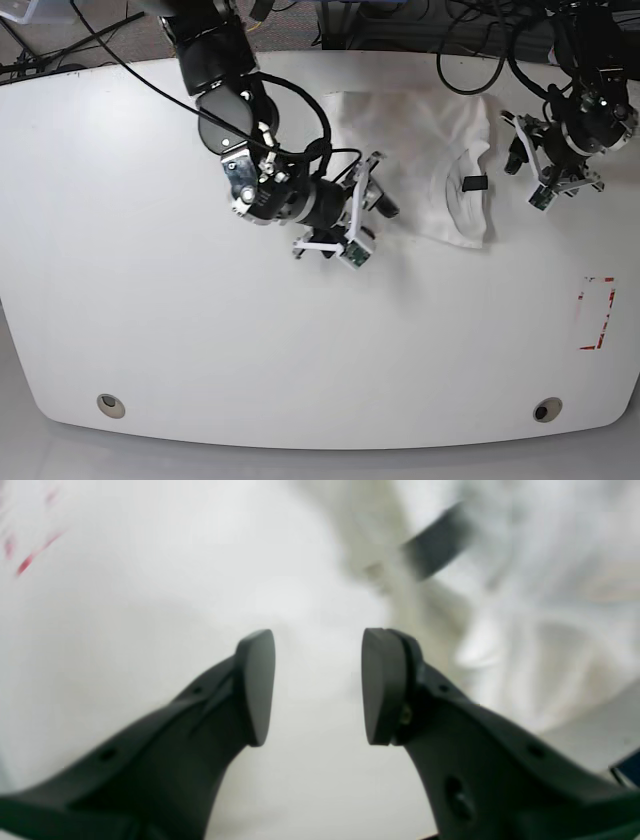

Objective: Fold the T-shirt properly

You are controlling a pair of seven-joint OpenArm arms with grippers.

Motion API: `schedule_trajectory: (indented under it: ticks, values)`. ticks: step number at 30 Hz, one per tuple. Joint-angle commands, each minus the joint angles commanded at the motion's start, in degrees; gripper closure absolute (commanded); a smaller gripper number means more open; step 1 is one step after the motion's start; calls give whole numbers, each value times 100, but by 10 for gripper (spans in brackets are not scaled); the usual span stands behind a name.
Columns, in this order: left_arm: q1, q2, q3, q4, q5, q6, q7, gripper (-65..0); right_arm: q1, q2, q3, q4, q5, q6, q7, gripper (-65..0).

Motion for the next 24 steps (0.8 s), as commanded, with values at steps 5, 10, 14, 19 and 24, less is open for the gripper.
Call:
schedule_trajectory:
  ticks: [5, 10, 14, 19, 24]
  values:
    - [141, 70, 791, -18, 0, 0, 9, -256, 334, 334, 211, -475, 0, 0, 18, -214]
    - [457, 70, 1116, -26, 9, 0, 9, -256, 519, 431, 211, -1160, -9, 0, 334, -132]
    - [615, 70, 1116, -26, 9, 0, 9, -256, 563, 484, 202, -1653, -9, -26, 651, -132]
    - [598, -70, 1134, -79, 9, 0, 9, -256, 563, 519, 26, -2215, -9, -35, 1160, -132]
    - [308, -255, 1143, -492, 9, 0, 9, -256, 519, 677, -264, -2409, -273, -35, 1512, -132]
